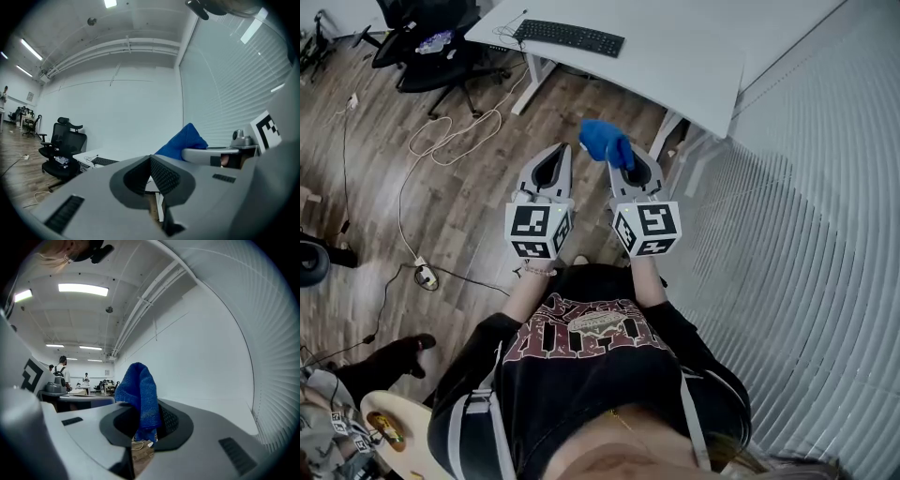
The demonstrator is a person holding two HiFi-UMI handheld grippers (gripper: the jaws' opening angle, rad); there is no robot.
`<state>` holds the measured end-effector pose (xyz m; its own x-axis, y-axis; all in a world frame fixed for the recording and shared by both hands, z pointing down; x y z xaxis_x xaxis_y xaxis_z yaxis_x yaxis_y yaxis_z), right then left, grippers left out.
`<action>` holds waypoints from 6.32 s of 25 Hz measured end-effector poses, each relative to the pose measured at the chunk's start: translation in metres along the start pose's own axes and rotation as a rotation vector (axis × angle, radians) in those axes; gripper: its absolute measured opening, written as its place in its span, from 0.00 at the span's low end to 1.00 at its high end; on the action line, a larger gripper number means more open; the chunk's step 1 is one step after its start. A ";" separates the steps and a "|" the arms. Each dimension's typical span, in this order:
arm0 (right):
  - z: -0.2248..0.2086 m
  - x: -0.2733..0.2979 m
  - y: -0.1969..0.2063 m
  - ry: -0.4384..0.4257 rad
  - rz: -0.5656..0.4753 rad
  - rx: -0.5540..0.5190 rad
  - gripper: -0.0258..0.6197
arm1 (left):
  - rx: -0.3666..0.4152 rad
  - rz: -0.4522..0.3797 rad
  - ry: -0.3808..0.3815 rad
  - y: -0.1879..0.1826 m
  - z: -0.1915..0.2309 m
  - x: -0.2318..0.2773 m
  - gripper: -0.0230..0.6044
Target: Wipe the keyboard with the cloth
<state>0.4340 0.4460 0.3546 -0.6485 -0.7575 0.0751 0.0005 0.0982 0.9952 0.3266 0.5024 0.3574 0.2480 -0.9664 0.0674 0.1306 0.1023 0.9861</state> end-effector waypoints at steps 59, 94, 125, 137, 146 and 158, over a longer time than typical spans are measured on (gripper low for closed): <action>0.036 0.391 -0.025 -0.065 0.042 -0.030 0.14 | -0.021 0.027 0.003 -0.056 0.314 0.215 0.09; -0.017 0.585 -0.003 -0.020 0.084 0.050 0.14 | 0.002 0.091 0.057 -0.053 0.440 0.380 0.09; 0.007 0.730 -0.015 -0.049 0.146 0.007 0.14 | -0.020 0.105 0.018 -0.079 0.567 0.439 0.09; -0.004 0.753 0.009 -0.053 0.202 0.015 0.14 | -0.052 0.152 -0.007 -0.053 0.589 0.458 0.09; 0.007 0.787 0.022 0.046 0.219 0.044 0.14 | -0.034 0.196 0.102 -0.048 0.625 0.478 0.09; 0.046 0.829 0.058 0.142 0.303 0.067 0.14 | -0.062 0.325 0.138 -0.007 0.707 0.464 0.09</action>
<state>-0.1390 -0.1464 0.4717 -0.5140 -0.7692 0.3797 0.1241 0.3713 0.9202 -0.2382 -0.1136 0.4886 0.4126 -0.8405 0.3512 0.0807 0.4178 0.9050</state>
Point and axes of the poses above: the fingertips, and each gripper's own axes: x forward along the fingers, z to its left, y out of its underside, the point moved 4 cm from there along -x, backward along the fingers, and after that the axes turned 13 degrees about y, right-handed, at the moved point
